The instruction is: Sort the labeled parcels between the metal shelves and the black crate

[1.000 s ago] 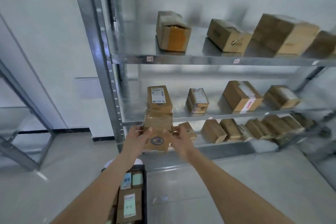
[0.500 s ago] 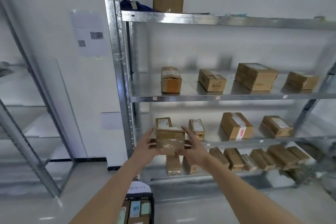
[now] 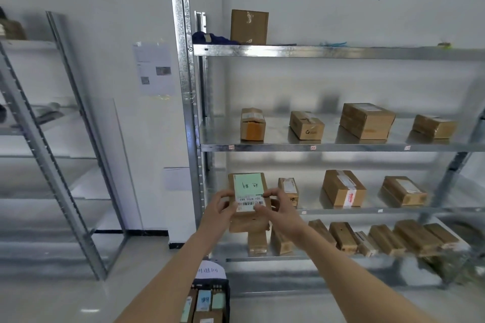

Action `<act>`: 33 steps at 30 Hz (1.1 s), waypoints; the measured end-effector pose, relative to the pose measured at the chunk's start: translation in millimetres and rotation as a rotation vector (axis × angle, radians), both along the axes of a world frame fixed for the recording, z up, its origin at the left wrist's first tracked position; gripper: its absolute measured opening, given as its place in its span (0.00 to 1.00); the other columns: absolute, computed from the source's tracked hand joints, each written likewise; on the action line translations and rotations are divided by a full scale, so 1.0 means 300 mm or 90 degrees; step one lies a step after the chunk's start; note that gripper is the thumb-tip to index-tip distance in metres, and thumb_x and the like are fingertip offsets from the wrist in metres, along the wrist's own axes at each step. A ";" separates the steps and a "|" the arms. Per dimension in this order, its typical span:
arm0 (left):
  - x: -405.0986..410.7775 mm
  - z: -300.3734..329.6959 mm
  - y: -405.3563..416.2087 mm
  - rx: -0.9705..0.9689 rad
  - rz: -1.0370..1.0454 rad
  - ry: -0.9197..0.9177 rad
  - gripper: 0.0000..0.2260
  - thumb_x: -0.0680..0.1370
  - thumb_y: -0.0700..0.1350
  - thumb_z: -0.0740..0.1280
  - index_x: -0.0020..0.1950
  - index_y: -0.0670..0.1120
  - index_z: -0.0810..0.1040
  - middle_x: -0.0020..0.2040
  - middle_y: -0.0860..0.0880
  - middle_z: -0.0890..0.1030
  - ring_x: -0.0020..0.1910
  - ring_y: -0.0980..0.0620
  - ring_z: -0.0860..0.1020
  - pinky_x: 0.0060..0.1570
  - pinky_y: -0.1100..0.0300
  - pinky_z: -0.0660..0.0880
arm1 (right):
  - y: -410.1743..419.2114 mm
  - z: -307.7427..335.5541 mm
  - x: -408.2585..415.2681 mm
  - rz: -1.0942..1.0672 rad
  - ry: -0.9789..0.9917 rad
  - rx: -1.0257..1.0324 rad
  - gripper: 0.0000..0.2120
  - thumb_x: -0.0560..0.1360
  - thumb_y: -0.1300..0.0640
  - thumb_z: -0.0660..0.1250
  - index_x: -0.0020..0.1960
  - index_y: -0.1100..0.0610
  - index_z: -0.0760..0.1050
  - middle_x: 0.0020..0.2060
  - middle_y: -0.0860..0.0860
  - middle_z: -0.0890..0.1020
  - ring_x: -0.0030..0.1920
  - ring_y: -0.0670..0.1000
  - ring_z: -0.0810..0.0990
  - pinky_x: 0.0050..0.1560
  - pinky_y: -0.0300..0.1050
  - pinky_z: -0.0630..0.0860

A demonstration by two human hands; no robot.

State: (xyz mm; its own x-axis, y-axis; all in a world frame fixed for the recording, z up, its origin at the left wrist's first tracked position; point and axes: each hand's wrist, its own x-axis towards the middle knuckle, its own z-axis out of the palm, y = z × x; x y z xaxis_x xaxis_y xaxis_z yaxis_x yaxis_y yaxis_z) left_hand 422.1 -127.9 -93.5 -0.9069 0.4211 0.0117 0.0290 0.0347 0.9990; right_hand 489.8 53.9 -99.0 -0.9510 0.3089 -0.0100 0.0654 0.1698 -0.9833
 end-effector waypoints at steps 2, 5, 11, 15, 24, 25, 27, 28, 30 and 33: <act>0.018 0.000 -0.019 -0.008 0.004 -0.002 0.16 0.80 0.39 0.67 0.62 0.57 0.73 0.60 0.50 0.82 0.56 0.51 0.82 0.49 0.59 0.82 | -0.006 0.000 0.006 0.012 -0.009 0.014 0.24 0.76 0.60 0.75 0.67 0.48 0.68 0.61 0.52 0.81 0.58 0.53 0.84 0.54 0.52 0.84; 0.026 0.000 -0.048 -0.011 0.003 -0.006 0.26 0.79 0.37 0.68 0.69 0.61 0.67 0.61 0.52 0.80 0.60 0.51 0.79 0.52 0.56 0.82 | -0.023 0.009 0.004 0.036 -0.015 0.041 0.37 0.75 0.64 0.75 0.74 0.41 0.62 0.63 0.50 0.80 0.61 0.52 0.81 0.57 0.53 0.83; -0.005 -0.025 -0.116 -0.051 0.031 -0.006 0.32 0.76 0.38 0.72 0.75 0.59 0.66 0.64 0.51 0.77 0.63 0.48 0.77 0.55 0.50 0.81 | -0.084 -0.012 -0.045 0.077 -0.038 0.105 0.44 0.75 0.65 0.73 0.80 0.39 0.54 0.65 0.46 0.78 0.65 0.51 0.78 0.60 0.52 0.82; -0.048 -0.068 -0.178 -0.044 0.060 -0.042 0.31 0.72 0.40 0.76 0.71 0.58 0.71 0.61 0.51 0.81 0.60 0.47 0.79 0.54 0.45 0.81 | -0.146 -0.047 -0.098 0.116 -0.020 0.116 0.44 0.73 0.68 0.74 0.78 0.43 0.55 0.64 0.45 0.77 0.66 0.50 0.77 0.51 0.41 0.82; -0.168 -0.202 -0.357 -0.061 0.084 -0.087 0.35 0.70 0.39 0.78 0.74 0.50 0.70 0.55 0.51 0.84 0.57 0.51 0.81 0.59 0.48 0.79 | -0.328 -0.173 -0.279 0.134 -0.080 0.196 0.61 0.58 0.47 0.84 0.78 0.41 0.48 0.64 0.42 0.74 0.65 0.47 0.75 0.64 0.46 0.76; -0.183 -0.218 -0.375 -0.061 0.081 -0.091 0.35 0.71 0.38 0.77 0.75 0.50 0.69 0.55 0.50 0.84 0.57 0.51 0.81 0.59 0.48 0.79 | -0.352 -0.190 -0.306 0.131 -0.084 0.217 0.62 0.56 0.43 0.84 0.78 0.40 0.47 0.65 0.42 0.73 0.66 0.47 0.74 0.66 0.49 0.75; -0.215 -0.245 -0.410 -0.055 0.069 -0.110 0.32 0.73 0.36 0.74 0.75 0.51 0.69 0.55 0.50 0.84 0.56 0.51 0.82 0.57 0.50 0.80 | -0.401 -0.211 -0.350 0.119 -0.101 0.264 0.64 0.55 0.38 0.82 0.78 0.39 0.43 0.69 0.44 0.70 0.68 0.49 0.72 0.70 0.55 0.73; -0.233 -0.256 -0.428 -0.056 0.062 -0.116 0.31 0.74 0.36 0.72 0.75 0.51 0.69 0.54 0.51 0.84 0.55 0.51 0.82 0.56 0.52 0.80 | -0.424 -0.222 -0.369 0.111 -0.110 0.288 0.65 0.55 0.37 0.82 0.78 0.39 0.42 0.71 0.45 0.68 0.70 0.50 0.70 0.71 0.56 0.72; -0.271 -0.285 -0.464 -0.060 0.049 -0.131 0.30 0.75 0.36 0.71 0.75 0.51 0.69 0.53 0.53 0.84 0.54 0.54 0.82 0.53 0.58 0.80 | -0.459 -0.248 -0.405 0.098 -0.123 0.333 0.66 0.56 0.37 0.83 0.79 0.41 0.42 0.73 0.46 0.66 0.71 0.51 0.67 0.72 0.56 0.71; -0.313 -0.343 -0.508 -0.077 0.038 -0.163 0.25 0.75 0.37 0.72 0.70 0.53 0.73 0.52 0.55 0.83 0.53 0.56 0.80 0.54 0.57 0.79 | -0.494 -0.317 -0.450 0.103 -0.128 0.393 0.64 0.58 0.45 0.84 0.80 0.45 0.44 0.73 0.49 0.65 0.72 0.52 0.66 0.67 0.51 0.69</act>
